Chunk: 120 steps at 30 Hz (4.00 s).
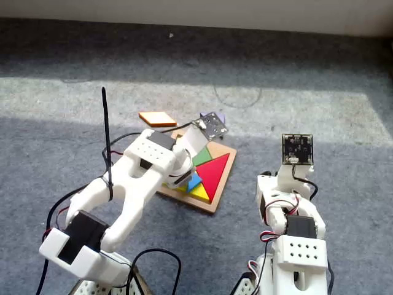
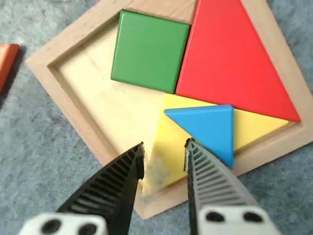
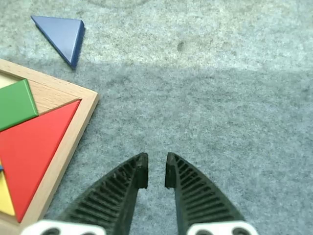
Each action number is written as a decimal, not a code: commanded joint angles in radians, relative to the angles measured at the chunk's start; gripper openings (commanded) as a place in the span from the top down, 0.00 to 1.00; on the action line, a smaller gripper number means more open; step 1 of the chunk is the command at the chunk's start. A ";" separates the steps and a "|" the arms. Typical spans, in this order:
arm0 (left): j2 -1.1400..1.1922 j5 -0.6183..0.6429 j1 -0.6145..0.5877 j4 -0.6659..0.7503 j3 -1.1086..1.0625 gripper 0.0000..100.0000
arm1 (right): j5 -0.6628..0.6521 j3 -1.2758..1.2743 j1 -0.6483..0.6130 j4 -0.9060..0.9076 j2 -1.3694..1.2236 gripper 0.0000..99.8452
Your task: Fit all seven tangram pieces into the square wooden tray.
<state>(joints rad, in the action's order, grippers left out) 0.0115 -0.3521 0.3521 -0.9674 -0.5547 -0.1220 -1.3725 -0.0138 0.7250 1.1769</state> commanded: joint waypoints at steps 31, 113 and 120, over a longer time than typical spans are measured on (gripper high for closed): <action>0.018 0.089 0.016 0.046 0.036 0.79 | -0.012 0.002 0.012 -0.021 0.015 0.92; -0.128 0.104 -0.071 0.078 0.028 0.79 | -0.012 0.002 0.012 -0.021 0.015 0.92; -0.278 0.201 -0.128 0.083 0.024 0.79 | -0.012 0.002 0.012 -0.021 0.015 0.92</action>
<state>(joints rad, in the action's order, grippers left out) -0.1726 -0.1987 0.2601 -0.8846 -0.5501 -0.1220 -1.3725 -0.0138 0.7250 1.1769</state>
